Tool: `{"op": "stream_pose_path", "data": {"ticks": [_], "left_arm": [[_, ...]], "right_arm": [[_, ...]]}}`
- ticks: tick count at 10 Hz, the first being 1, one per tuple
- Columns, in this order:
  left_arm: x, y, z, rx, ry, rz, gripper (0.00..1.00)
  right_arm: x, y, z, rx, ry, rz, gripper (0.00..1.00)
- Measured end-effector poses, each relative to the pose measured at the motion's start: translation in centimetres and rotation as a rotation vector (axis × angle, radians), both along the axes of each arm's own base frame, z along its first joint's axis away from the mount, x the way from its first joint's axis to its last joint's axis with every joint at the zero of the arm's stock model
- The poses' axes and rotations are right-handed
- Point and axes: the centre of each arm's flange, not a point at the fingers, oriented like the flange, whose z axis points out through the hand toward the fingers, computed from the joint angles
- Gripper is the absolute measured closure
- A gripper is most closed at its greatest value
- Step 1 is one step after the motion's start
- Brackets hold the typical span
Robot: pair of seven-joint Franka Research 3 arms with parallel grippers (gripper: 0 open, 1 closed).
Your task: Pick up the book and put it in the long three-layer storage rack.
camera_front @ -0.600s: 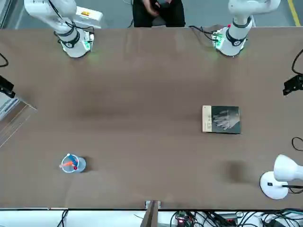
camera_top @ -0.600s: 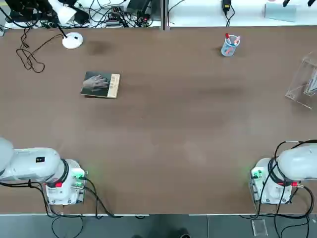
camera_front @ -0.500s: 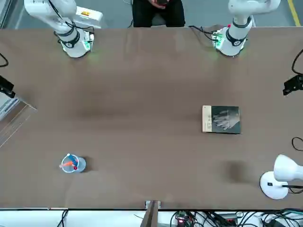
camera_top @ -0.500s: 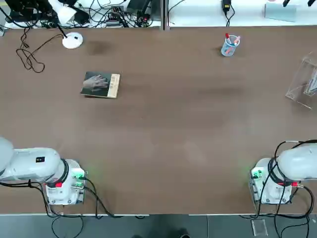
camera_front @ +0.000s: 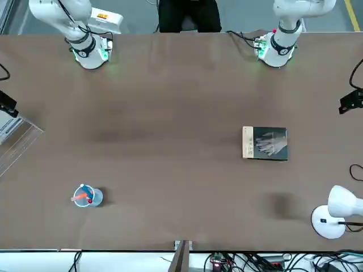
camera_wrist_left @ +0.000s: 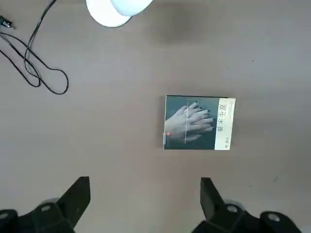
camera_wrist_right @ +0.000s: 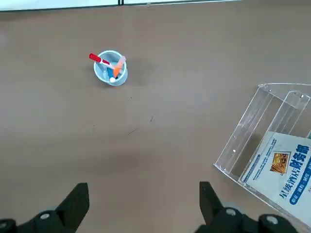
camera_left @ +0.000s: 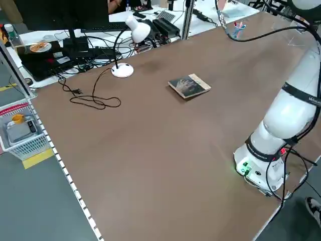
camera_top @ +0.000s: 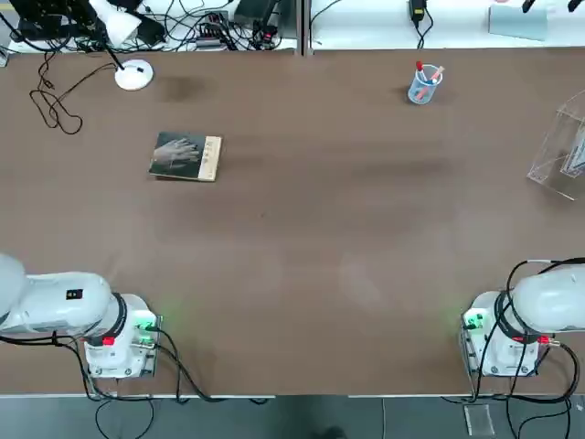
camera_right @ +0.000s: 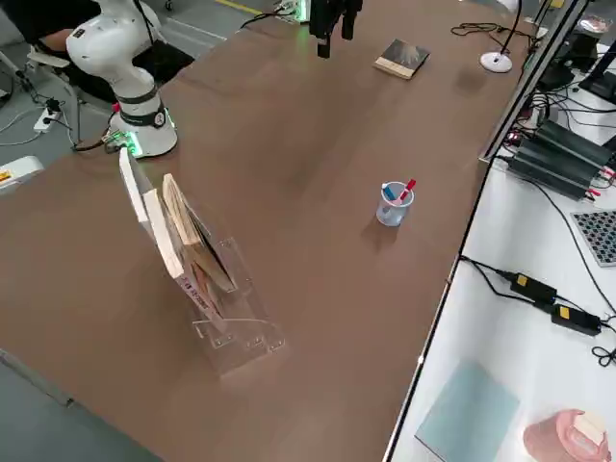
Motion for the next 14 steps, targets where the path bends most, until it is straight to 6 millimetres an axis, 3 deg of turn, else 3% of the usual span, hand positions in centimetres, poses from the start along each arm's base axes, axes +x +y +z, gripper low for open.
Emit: {"op": "stream_pose_path", "data": {"ticks": [3,6,10,14], "left_arm": [[0.0,-0.4,-0.2,-0.063,0.007,-0.017,0.00],[1.0,0.9,-2.5,-0.161,0.046,-0.030,0.00],[2.7,4.5,-8.1,-0.305,0.115,-0.075,0.00],[3.0,7.2,-15.3,-0.473,0.195,-0.058,0.02]], "right_arm": [[0.0,0.0,0.0,0.000,0.000,0.000,0.00],[0.0,0.0,0.0,0.000,0.000,0.000,0.00],[0.0,0.0,0.0,0.000,-0.001,0.000,0.00],[0.0,0.0,0.0,0.001,-0.002,0.000,0.00]]}}
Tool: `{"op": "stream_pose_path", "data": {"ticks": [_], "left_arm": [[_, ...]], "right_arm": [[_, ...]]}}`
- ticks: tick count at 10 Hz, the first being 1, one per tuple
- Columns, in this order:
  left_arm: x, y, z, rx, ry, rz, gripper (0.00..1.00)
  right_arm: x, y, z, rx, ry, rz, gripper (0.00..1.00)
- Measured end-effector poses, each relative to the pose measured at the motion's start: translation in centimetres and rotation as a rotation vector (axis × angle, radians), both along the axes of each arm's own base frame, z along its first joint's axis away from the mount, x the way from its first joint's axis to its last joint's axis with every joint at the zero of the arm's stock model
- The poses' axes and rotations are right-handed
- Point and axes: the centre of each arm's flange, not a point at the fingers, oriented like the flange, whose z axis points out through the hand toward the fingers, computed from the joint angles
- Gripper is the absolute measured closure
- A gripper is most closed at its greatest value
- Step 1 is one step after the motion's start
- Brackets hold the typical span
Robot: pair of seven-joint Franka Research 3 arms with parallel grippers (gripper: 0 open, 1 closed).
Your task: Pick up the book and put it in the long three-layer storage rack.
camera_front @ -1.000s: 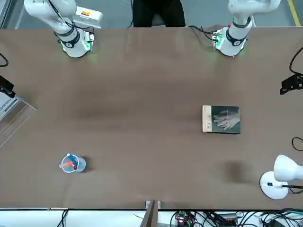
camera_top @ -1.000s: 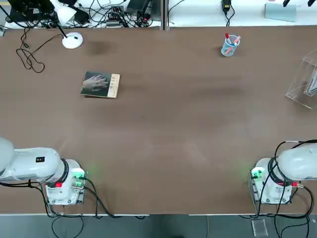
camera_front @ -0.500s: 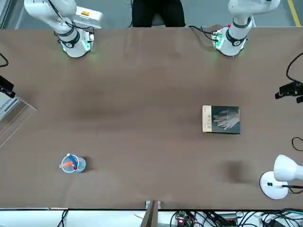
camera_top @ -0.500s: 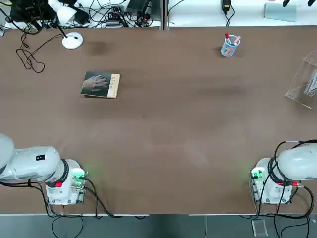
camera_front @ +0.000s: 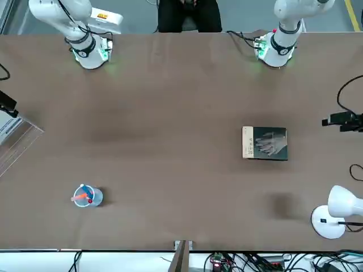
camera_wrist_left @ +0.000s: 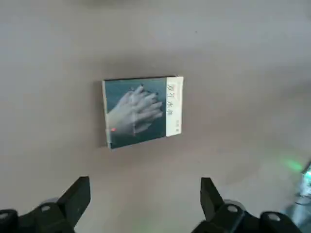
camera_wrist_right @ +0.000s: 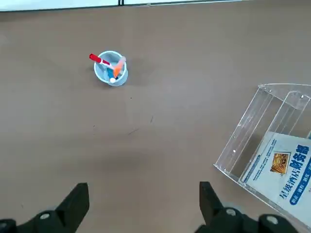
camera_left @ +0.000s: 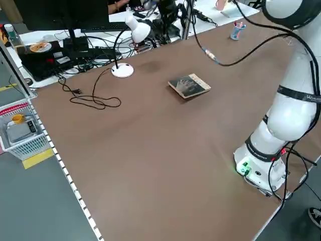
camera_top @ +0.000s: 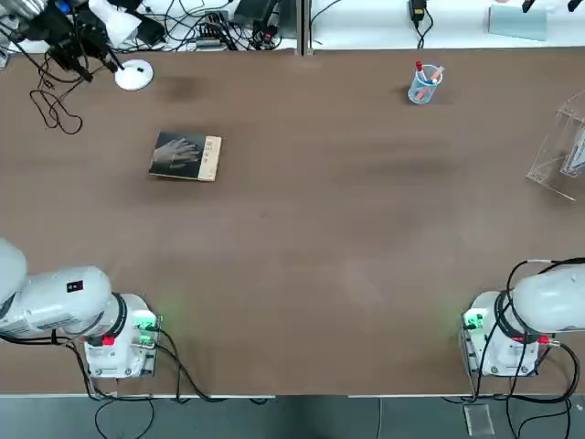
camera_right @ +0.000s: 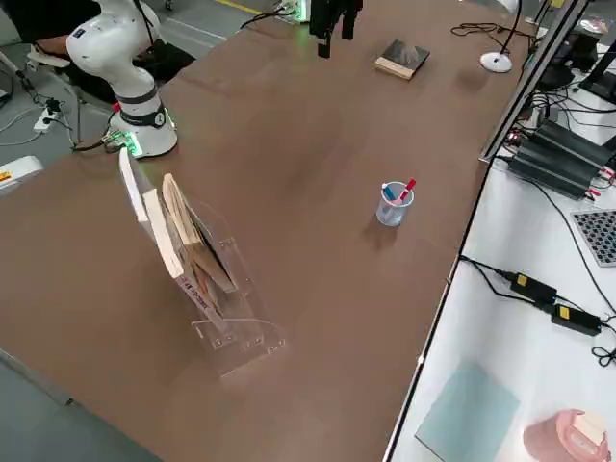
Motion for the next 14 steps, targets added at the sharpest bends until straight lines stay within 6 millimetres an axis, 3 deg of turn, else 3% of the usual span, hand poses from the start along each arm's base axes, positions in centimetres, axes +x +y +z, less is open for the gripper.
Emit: {"op": "stream_pose_path", "data": {"ticks": [3,8,14], "left_arm": [[-0.4,-0.5,-4.7,-0.091,0.043,0.023,0.02],[-1.2,-2.1,-9.5,-0.165,0.007,0.049,0.01],[-1.2,-0.1,-14.5,-0.197,-0.106,-0.092,0.01]], "right_arm": [[0.0,0.0,0.0,0.000,0.000,0.000,0.00],[0.0,0.0,0.0,0.001,-0.002,0.000,0.00],[0.1,0.0,0.1,0.001,-0.013,0.001,0.00]]}}
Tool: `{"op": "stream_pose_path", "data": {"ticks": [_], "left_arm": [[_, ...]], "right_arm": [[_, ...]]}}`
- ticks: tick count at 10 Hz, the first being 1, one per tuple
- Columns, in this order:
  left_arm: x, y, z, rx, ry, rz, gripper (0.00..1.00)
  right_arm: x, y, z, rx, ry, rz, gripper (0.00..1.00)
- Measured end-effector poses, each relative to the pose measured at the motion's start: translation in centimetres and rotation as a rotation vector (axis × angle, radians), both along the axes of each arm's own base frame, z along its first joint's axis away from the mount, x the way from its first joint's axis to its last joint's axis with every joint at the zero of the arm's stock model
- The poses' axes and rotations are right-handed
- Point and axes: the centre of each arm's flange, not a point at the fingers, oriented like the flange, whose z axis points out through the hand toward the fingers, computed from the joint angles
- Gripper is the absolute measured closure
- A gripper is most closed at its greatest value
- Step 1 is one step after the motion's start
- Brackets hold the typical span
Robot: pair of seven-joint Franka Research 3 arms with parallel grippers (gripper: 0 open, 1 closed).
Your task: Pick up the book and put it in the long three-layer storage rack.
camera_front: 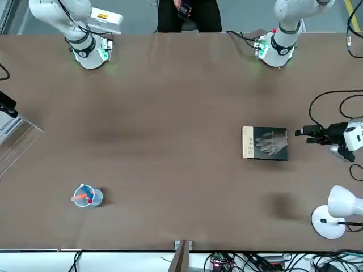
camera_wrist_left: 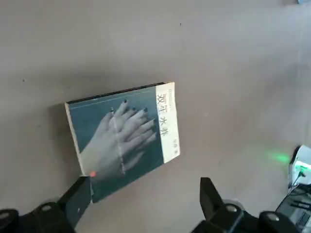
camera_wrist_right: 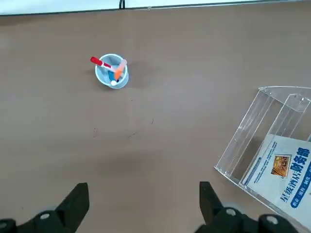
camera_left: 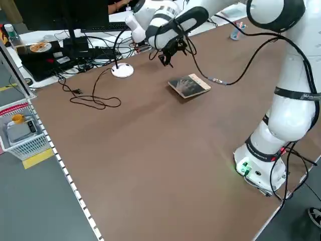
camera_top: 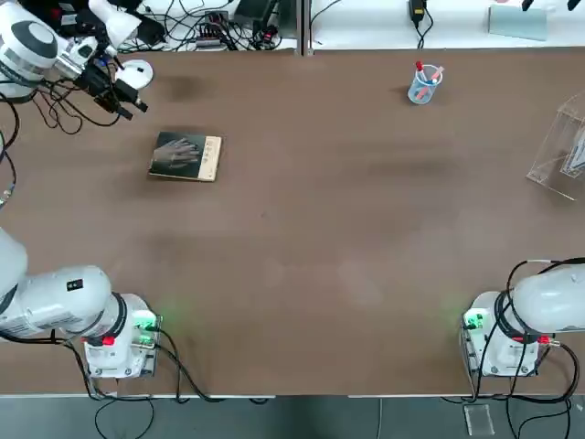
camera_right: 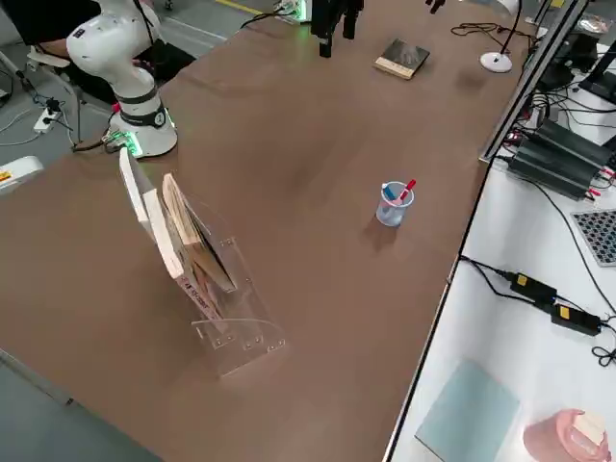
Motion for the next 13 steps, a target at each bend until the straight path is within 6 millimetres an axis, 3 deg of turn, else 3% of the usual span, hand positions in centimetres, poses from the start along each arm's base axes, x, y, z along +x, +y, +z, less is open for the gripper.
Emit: {"op": "stream_pose_path", "data": {"ticks": [7,11,13], "left_arm": [[-2.1,5.4,-4.6,-0.117,-0.057,-0.040,0.01],[-2.9,5.9,-9.3,-0.225,-0.077,-0.056,0.03],[-3.0,5.7,-10.5,-0.240,-0.072,-0.062,0.03]], "right_arm": [[0.1,0.0,0.1,0.000,-0.006,0.000,0.00],[0.1,0.0,0.1,0.000,-0.011,0.000,0.00],[0.2,0.0,0.2,0.001,-0.019,0.001,0.00]]}}
